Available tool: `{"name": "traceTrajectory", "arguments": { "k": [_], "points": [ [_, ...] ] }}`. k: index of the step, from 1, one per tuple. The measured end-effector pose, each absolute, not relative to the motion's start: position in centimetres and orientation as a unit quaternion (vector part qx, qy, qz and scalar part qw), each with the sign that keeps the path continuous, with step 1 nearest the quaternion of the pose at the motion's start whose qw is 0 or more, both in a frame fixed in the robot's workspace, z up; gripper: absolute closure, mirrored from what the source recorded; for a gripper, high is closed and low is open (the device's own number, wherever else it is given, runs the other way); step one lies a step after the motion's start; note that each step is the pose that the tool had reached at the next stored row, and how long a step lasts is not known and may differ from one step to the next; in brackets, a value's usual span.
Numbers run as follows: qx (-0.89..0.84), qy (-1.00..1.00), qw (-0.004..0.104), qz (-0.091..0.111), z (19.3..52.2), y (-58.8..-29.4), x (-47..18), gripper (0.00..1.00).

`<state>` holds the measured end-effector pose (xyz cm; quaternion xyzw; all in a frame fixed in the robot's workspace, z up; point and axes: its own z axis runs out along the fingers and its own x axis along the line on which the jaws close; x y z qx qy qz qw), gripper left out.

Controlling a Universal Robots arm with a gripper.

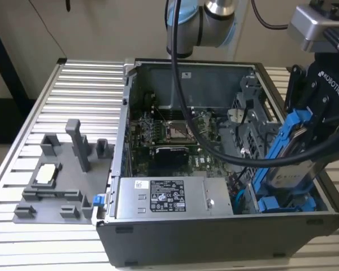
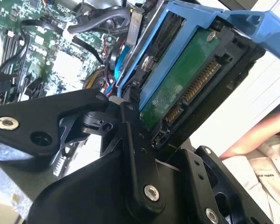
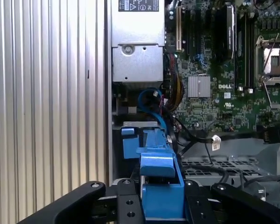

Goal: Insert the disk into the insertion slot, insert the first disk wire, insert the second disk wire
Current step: 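Insert the disk into the insertion slot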

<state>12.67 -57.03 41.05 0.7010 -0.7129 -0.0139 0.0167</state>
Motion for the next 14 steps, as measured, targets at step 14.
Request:
{"name": "traceTrajectory", "arguments": {
  "k": [14],
  "points": [
    [0.701, -0.713, 0.017, -0.014, 39.3, -57.0, 12.6, 0.67]
  ]
}}
